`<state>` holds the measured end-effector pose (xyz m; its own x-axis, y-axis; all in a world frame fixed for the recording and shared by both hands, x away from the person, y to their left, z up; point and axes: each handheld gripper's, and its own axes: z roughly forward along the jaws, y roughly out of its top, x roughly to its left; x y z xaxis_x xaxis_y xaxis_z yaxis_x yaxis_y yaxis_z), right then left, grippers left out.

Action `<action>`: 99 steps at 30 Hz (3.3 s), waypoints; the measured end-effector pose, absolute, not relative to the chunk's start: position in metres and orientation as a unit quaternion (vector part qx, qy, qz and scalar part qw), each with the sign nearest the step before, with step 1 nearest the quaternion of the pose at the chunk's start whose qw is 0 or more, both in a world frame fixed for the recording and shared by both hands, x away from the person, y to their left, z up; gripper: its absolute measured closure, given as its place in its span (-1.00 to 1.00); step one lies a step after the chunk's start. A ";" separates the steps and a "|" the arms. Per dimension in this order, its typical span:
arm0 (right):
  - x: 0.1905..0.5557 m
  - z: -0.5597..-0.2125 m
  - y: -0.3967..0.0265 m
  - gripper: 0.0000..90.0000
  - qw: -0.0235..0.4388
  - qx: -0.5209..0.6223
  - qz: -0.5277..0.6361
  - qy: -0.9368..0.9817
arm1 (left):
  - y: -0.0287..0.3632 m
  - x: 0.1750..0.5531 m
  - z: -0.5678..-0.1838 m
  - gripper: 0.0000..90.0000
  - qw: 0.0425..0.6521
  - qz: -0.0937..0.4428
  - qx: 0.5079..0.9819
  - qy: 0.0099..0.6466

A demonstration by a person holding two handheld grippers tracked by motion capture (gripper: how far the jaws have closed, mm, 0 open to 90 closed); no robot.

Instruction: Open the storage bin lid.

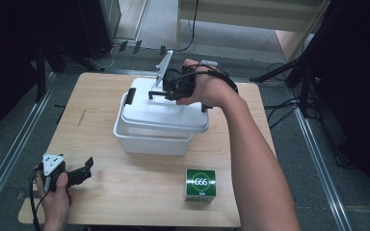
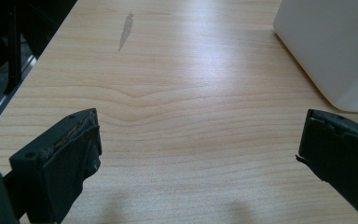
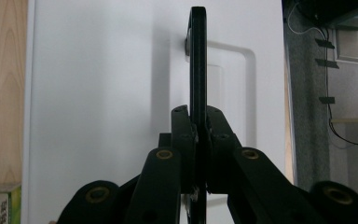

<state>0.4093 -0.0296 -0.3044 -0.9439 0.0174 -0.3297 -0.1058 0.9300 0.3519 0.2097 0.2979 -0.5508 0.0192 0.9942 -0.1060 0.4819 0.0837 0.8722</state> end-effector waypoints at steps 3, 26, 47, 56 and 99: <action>0.409 -0.304 -0.041 0.89 0.170 -0.019 0.182 0.968 | 0.298 0.210 -0.551 -1.00 0.393 0.326 0.597 0.619; 0.402 -0.303 -0.147 0.89 0.187 0.033 0.177 0.966 | 0.300 0.209 -0.551 -1.00 0.398 0.323 0.591 0.623; 0.395 -0.318 -0.220 0.89 0.199 0.072 0.175 0.962 | 0.298 0.209 -0.551 -1.00 0.394 0.330 0.589 0.623; 0.394 -0.331 -0.239 0.89 0.203 0.087 0.175 0.959 | 0.297 0.209 -0.551 -1.00 0.392 0.330 0.592 0.622; 0.399 -0.450 -0.252 0.89 0.174 0.114 0.139 0.968 | 0.297 0.207 -0.551 -1.00 0.395 0.334 0.592 0.618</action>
<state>0.3986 -0.2522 -0.4497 -0.9138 0.2692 -0.3042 0.1726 0.9352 0.3091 0.2075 0.2974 -0.5509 0.0134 0.9956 -0.0933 0.4675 0.0762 0.8807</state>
